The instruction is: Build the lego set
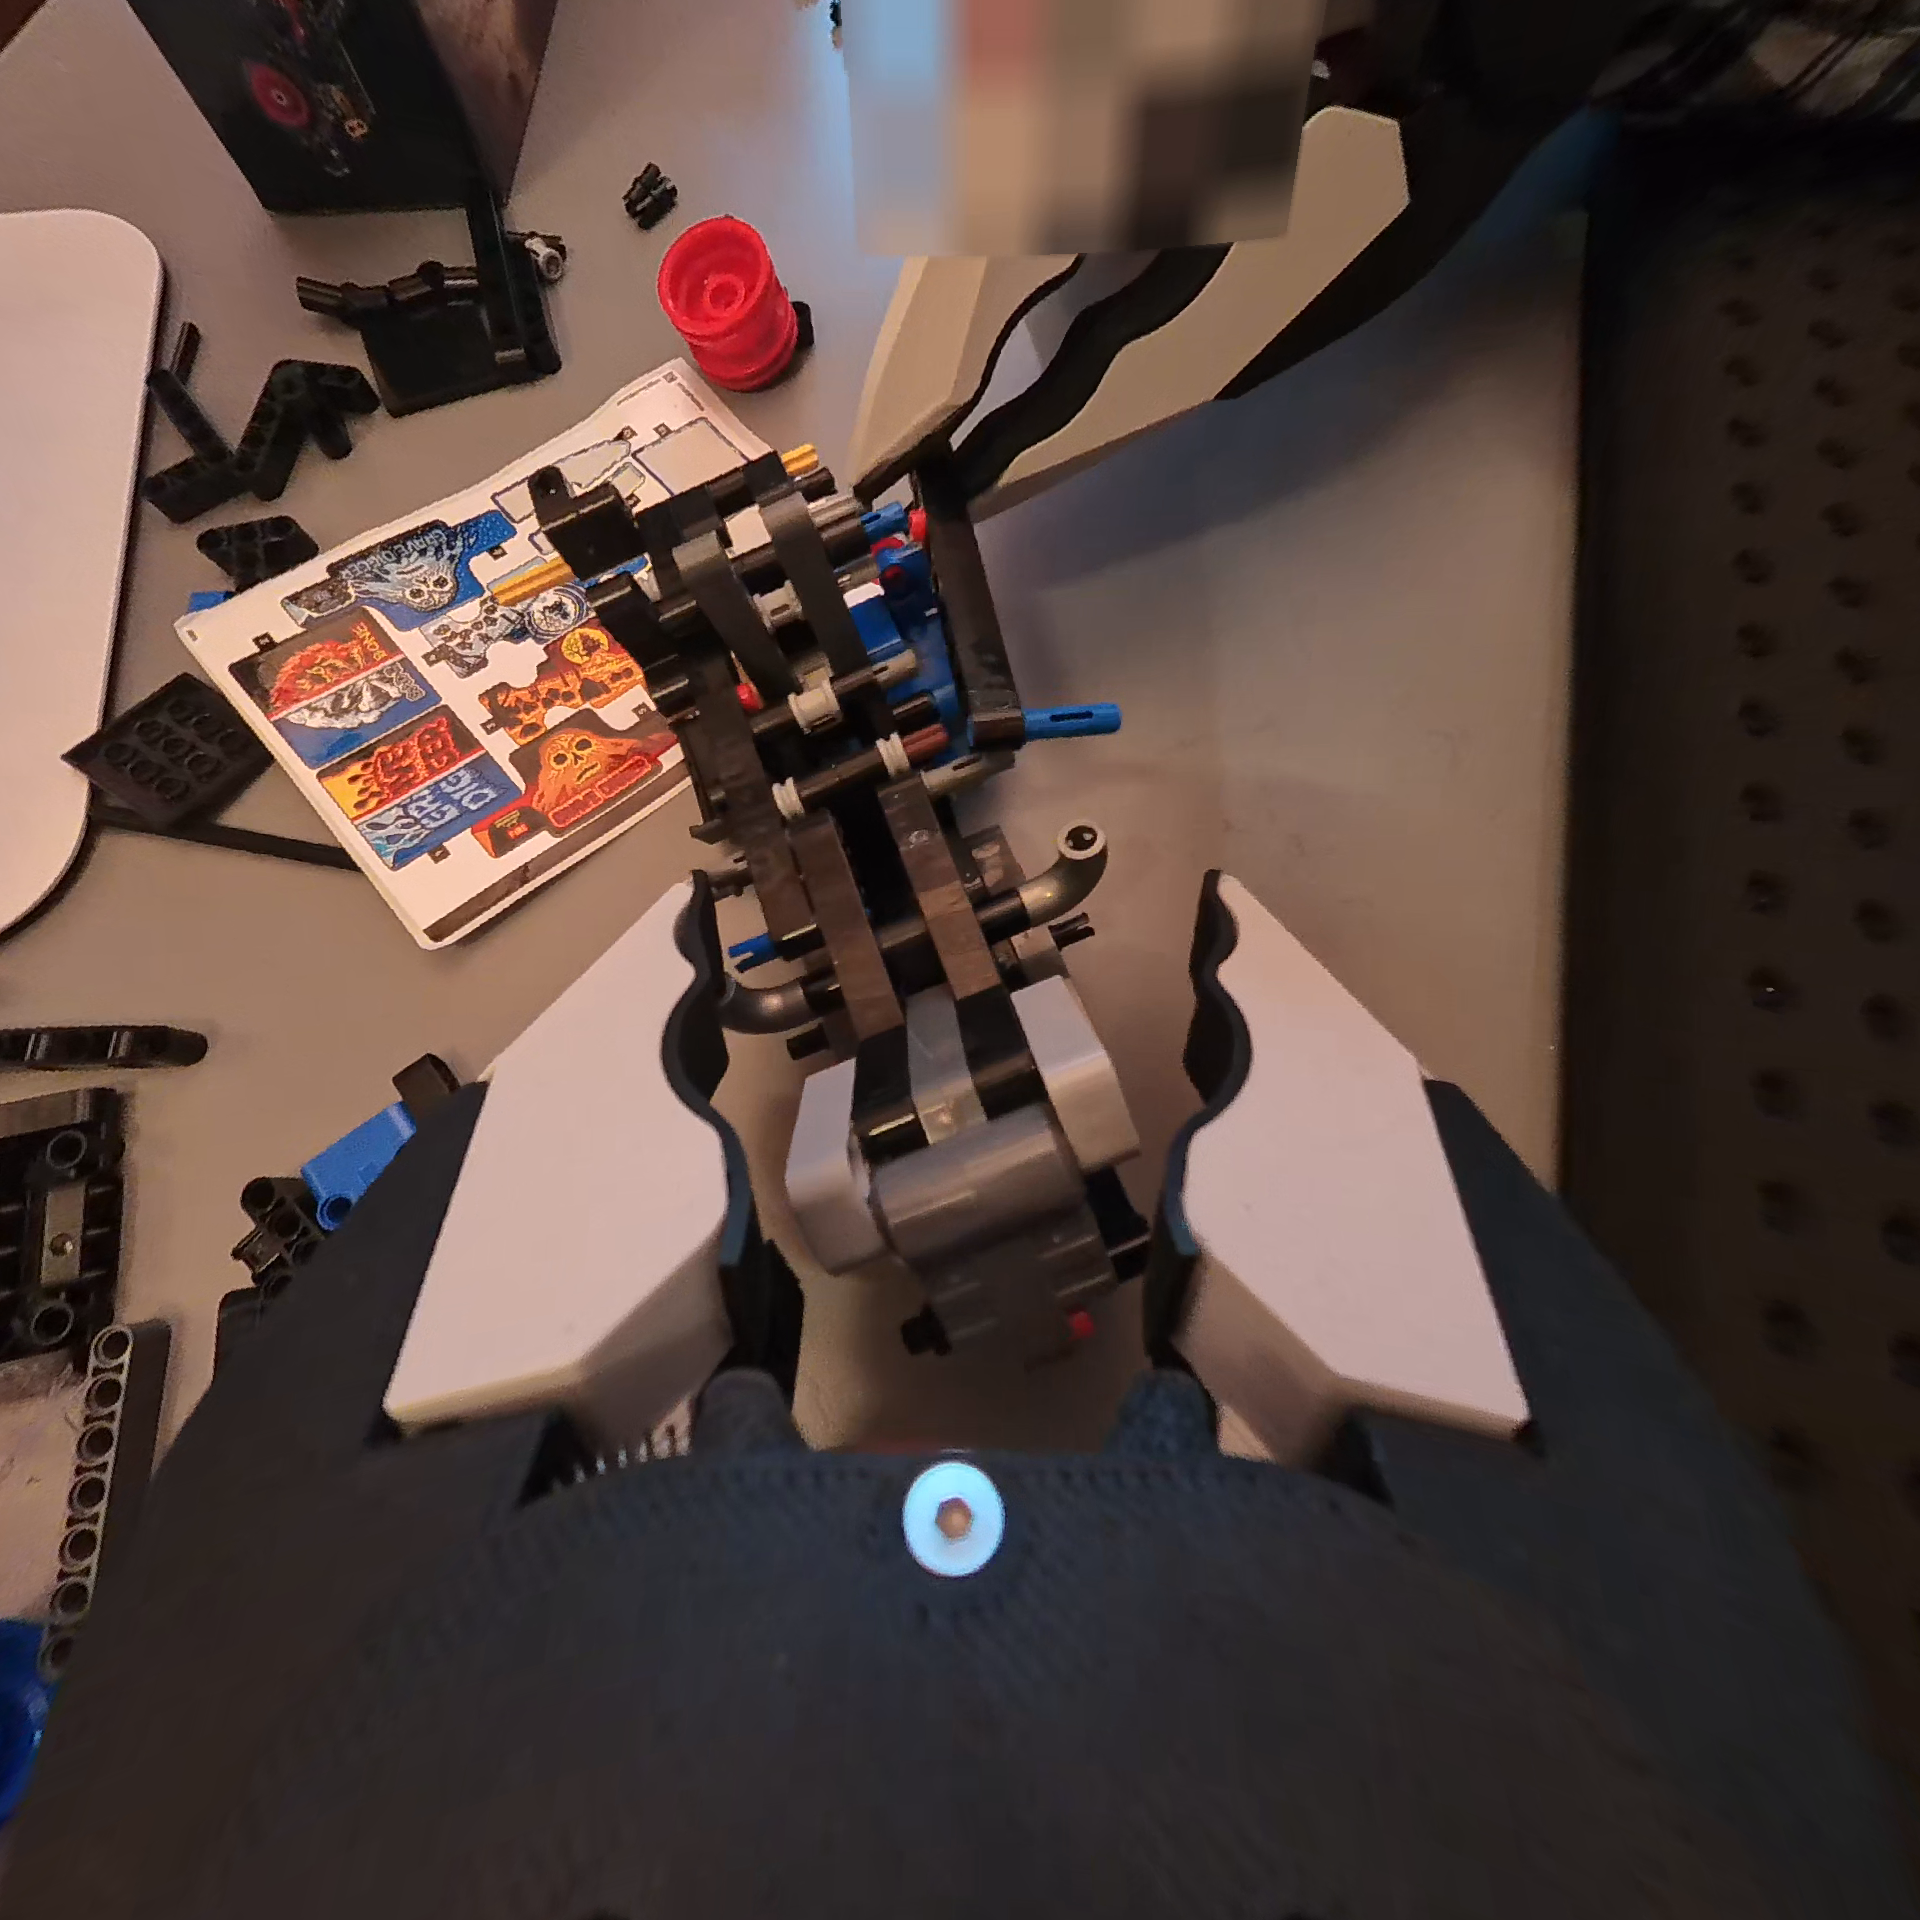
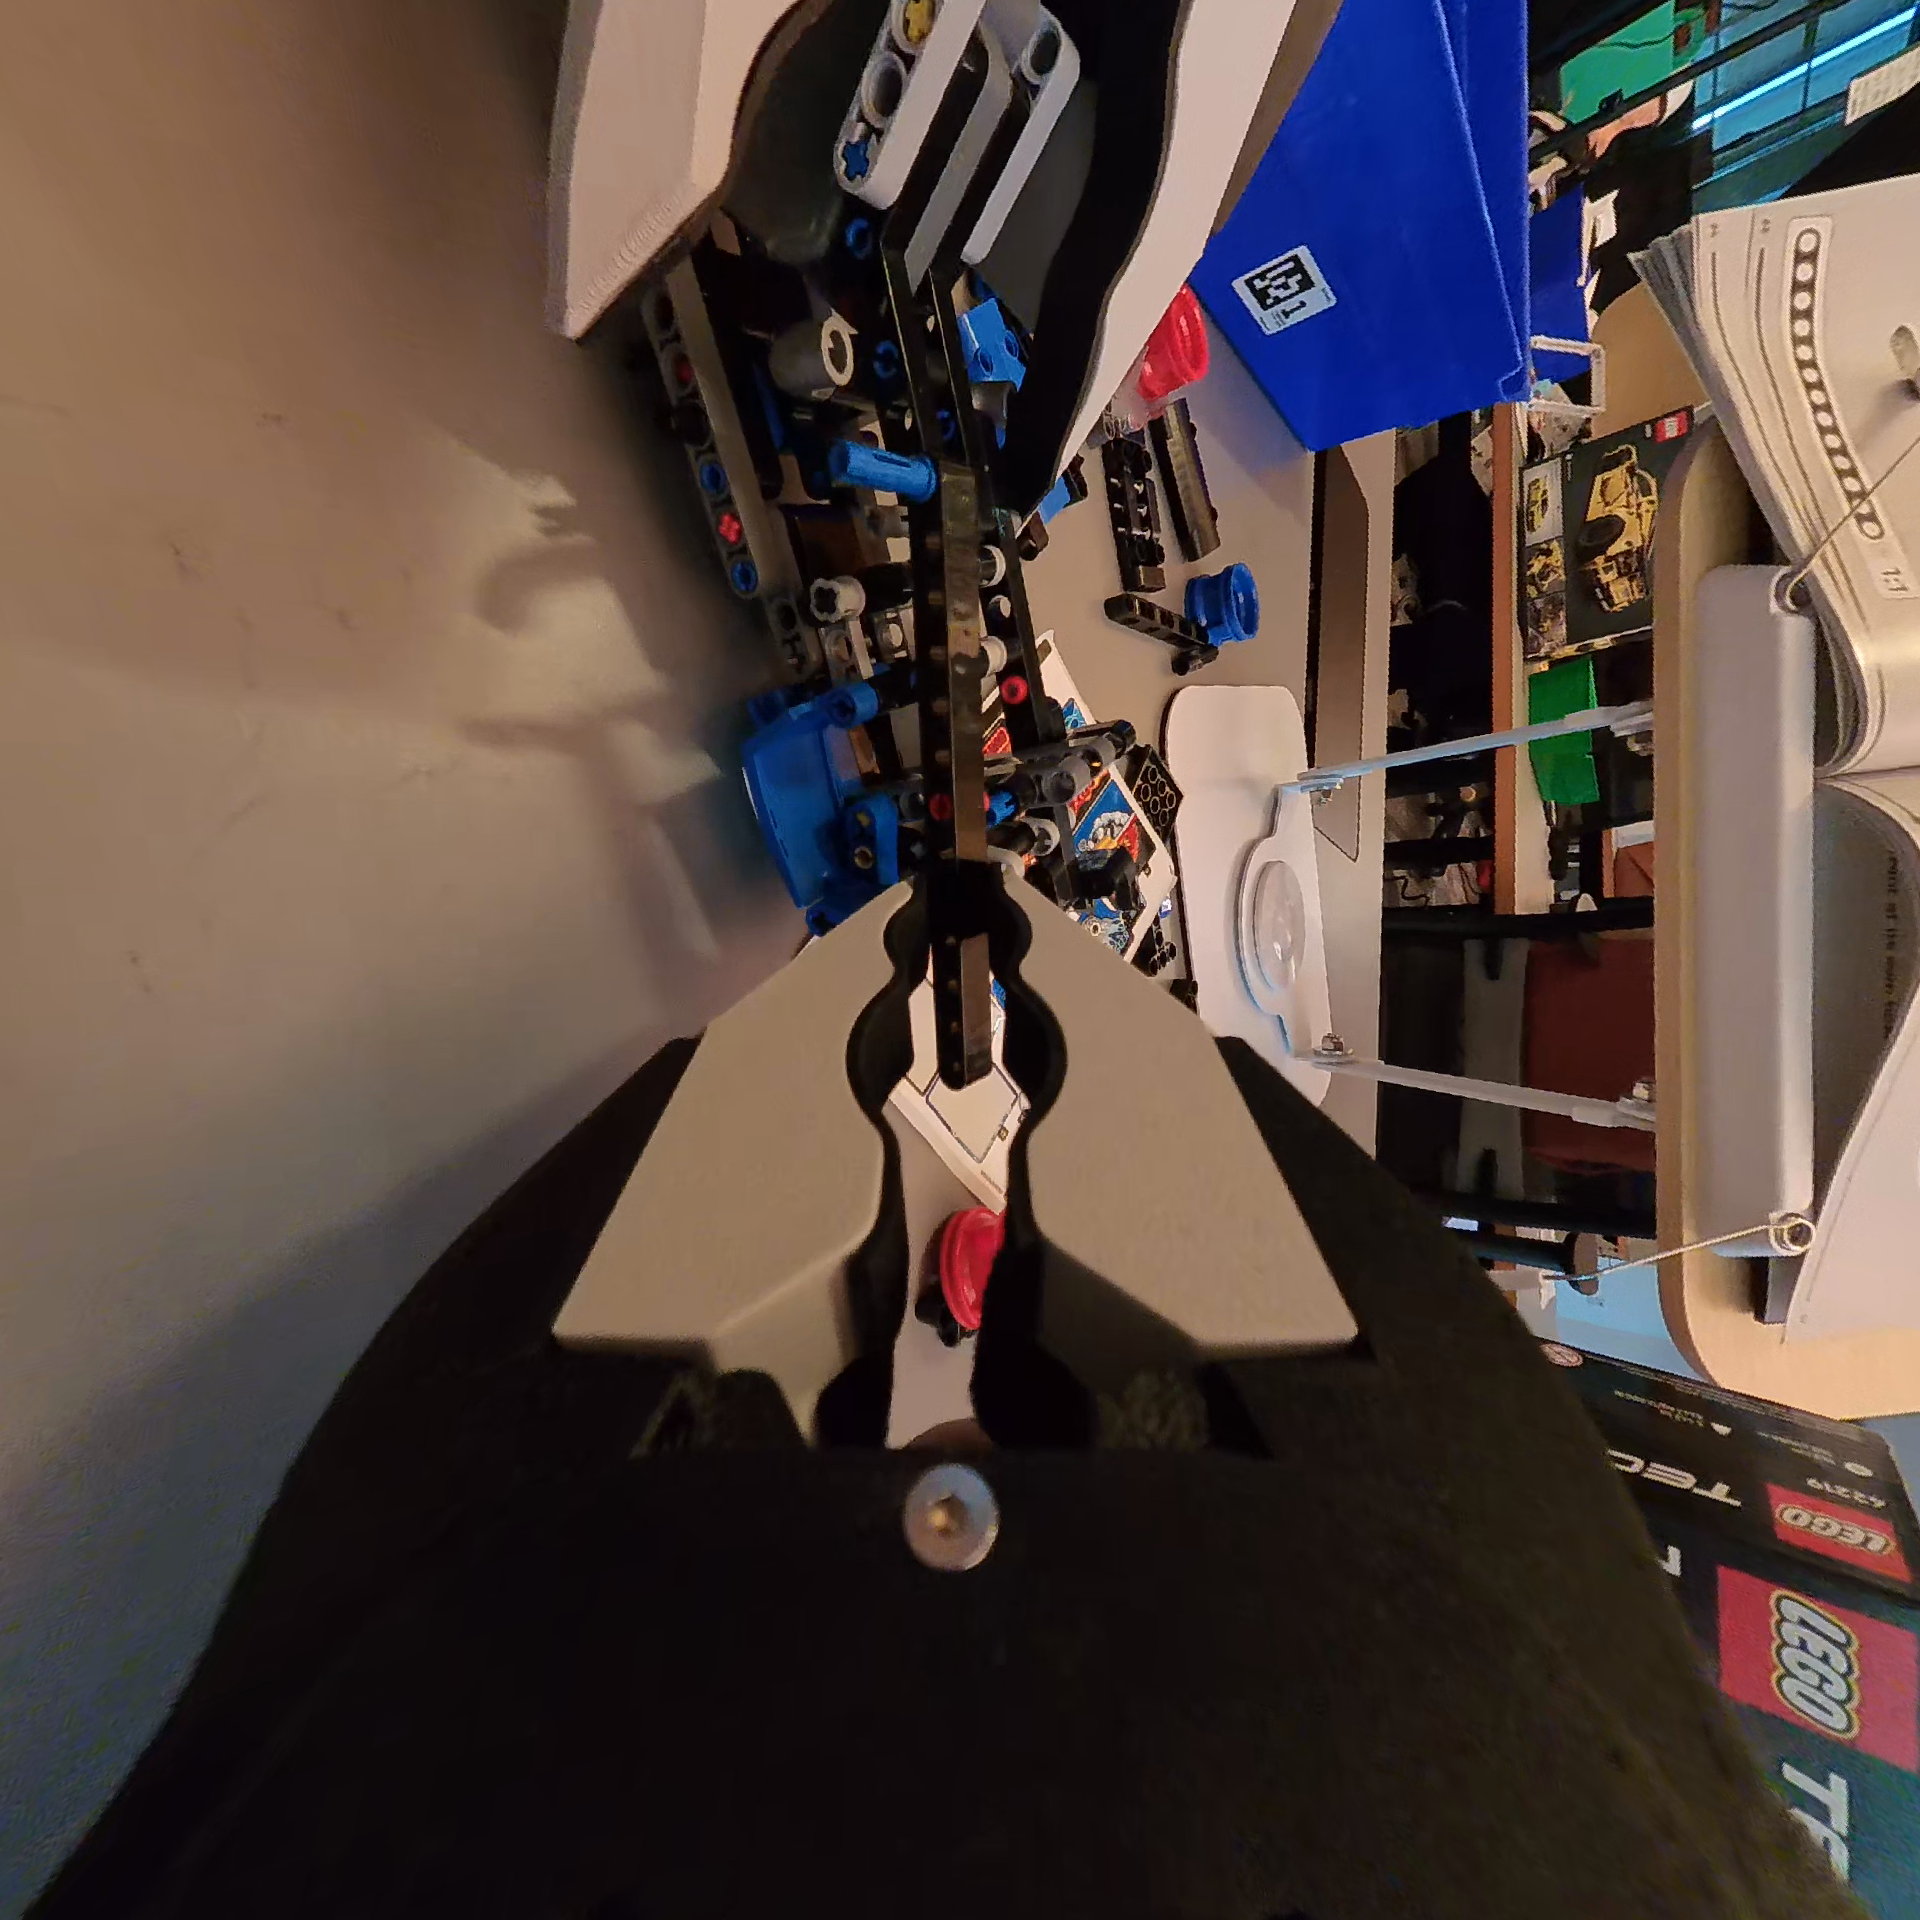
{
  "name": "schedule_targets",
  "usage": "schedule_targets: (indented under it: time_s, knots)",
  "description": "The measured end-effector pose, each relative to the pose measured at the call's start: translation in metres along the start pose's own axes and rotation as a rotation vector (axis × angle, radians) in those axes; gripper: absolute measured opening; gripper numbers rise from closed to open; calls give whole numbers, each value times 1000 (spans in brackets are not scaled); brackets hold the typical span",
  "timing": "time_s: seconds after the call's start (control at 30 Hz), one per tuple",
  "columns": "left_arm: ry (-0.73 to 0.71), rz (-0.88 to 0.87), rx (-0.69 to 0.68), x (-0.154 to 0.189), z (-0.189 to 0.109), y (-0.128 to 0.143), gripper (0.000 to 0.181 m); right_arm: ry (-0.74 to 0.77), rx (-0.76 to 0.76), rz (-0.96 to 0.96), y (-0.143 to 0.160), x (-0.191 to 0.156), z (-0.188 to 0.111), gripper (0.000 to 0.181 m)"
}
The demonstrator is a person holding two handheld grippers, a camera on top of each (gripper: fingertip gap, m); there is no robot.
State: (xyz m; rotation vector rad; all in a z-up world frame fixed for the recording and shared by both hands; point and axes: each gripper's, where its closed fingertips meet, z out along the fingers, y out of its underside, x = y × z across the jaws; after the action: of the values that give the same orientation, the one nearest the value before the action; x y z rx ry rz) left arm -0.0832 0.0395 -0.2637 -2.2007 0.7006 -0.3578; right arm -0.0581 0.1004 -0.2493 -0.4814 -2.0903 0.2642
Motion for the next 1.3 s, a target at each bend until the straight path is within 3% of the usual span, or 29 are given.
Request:
schedule_targets:
  time_s: [0.7, 1.3]
  knots:
    - [-13, 7, -4, -2, 2, 0, 89, -65, 38, -109, -8, -15, -7, 8]
    - [-12, 21, -9, 0, 4, 0, 90, 52, 48, -235, -17, -21, -15, 8]
